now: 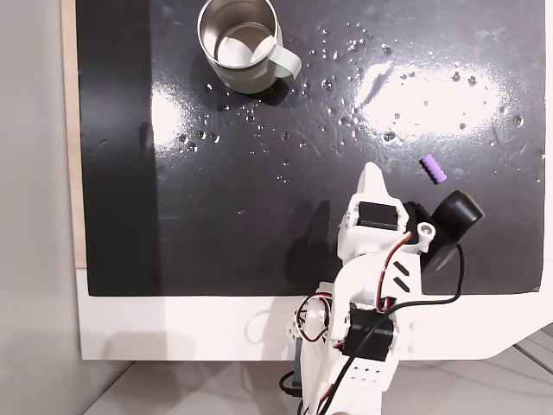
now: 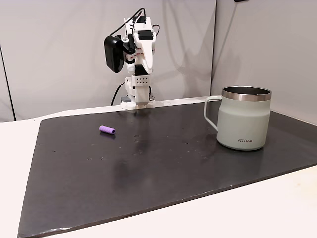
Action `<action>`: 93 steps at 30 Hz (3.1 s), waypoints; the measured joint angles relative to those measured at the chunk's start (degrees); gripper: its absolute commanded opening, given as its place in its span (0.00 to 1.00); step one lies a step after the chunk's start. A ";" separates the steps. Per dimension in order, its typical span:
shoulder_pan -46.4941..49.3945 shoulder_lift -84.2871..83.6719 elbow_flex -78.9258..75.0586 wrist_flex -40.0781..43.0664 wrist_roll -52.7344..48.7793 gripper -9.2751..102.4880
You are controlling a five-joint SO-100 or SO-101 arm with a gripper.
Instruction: Grasp a pengrip and put it in the cup.
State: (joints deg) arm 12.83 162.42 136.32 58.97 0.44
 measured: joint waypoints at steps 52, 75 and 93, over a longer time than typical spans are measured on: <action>21.45 -86.48 -45.44 14.59 14.59 0.18; 17.75 -79.45 -61.00 27.69 16.88 0.09; -6.77 -77.87 -97.82 41.13 22.50 0.08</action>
State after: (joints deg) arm 6.06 84.55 38.50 100.11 22.94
